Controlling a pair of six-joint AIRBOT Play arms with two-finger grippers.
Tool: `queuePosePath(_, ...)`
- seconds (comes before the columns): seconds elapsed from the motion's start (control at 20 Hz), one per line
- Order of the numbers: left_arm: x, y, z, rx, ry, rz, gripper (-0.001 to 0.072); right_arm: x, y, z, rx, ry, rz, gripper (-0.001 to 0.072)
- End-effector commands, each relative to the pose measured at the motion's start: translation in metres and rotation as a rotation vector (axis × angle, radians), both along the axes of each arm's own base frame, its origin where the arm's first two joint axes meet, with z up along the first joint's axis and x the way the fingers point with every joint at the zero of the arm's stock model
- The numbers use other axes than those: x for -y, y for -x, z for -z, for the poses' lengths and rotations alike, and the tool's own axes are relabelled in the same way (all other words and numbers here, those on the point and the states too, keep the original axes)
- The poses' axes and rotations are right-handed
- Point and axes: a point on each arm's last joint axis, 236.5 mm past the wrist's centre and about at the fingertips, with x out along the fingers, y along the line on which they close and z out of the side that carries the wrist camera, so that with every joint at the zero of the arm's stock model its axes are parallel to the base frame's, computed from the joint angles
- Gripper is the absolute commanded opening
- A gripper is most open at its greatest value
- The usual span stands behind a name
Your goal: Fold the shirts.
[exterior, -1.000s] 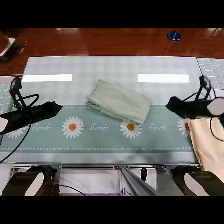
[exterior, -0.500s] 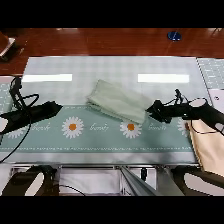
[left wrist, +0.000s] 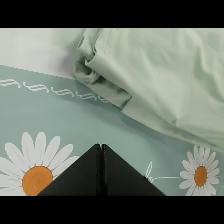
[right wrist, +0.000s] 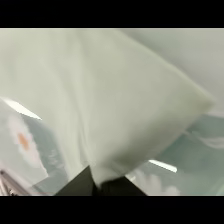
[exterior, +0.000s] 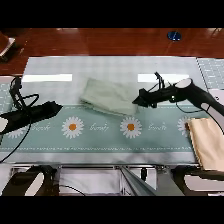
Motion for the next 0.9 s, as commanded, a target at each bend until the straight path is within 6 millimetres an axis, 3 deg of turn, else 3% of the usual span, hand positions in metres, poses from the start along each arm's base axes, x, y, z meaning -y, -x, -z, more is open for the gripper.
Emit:
queuePosePath(0.0,0.0,0.0,0.0,-0.001,0.0,0.0,0.0026,-0.008,-0.018,-0.088,0.213,-0.005,-0.127,0.0018)
queuePosePath(0.2,0.0,0.0,0.0,-0.001,0.004,-0.001,0.0026,0.049,-0.043,-0.177,0.402,0.101,0.002,0.0018)
queuePosePath(0.4,0.002,0.0,-0.001,0.0,0.014,-0.002,0.0026,0.132,-0.034,-0.232,0.418,0.194,0.162,0.0018)
queuePosePath(0.6,0.002,0.0,-0.001,0.0,0.016,-0.002,0.0026,0.215,0.004,-0.252,0.326,0.263,0.359,0.0018)
queuePosePath(0.7,0.003,-0.001,-0.003,0.001,0.026,-0.004,0.0026,0.257,0.034,-0.248,0.239,0.342,0.47,0.0018)
queuePosePath(0.85,0.004,-0.003,-0.004,0.01,0.032,-0.01,0.0026,0.316,0.096,-0.23,0.049,0.523,0.608,0.0016)
